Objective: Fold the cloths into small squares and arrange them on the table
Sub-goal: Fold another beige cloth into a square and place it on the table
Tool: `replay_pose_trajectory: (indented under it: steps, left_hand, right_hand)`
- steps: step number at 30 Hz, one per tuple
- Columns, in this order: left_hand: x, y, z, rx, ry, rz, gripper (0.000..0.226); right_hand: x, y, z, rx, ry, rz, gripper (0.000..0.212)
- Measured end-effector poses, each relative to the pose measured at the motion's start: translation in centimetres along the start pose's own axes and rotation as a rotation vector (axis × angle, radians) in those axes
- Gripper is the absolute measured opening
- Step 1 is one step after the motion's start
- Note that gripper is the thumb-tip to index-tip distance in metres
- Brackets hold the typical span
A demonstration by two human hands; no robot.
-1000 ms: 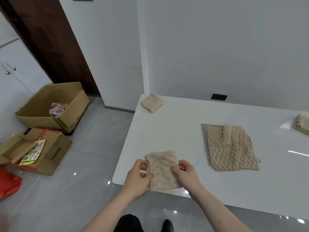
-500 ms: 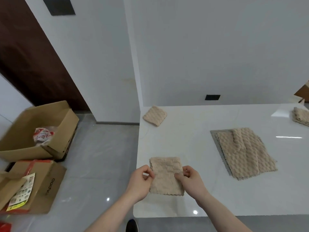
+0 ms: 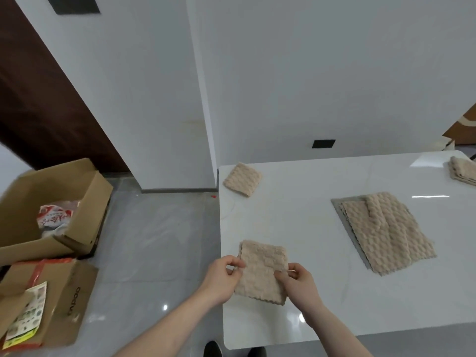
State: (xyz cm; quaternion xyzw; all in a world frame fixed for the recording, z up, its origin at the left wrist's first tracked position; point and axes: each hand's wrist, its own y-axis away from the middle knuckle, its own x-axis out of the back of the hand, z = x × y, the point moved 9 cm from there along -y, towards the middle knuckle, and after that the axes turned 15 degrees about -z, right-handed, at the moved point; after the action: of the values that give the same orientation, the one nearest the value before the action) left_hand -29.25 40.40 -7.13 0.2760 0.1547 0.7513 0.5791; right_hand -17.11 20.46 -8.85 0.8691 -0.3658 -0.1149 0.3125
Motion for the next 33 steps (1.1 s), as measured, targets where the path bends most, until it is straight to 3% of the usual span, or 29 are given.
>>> replay_pose_trajectory:
  steps: [8,16,33]
  left_hand:
    - [3.5,-3.4,-0.9,0.060,-0.071,-0.007,0.019]
    - [5.7,-11.1,-2.3,0.163,-0.120,-0.168,0.024]
    - [7.9,-20.1,-6.4,0.251,-0.045,-0.325,0.033]
  right_hand:
    - [-2.4,-5.1,-1.0,-0.035,0.037,-0.034,0.019]
    - [-3.3,-12.2,-6.0,-0.040,0.208,0.049,0.010]
    - [-7.4,-25.0,-11.4,-0.111,0.716,0.087,0.045]
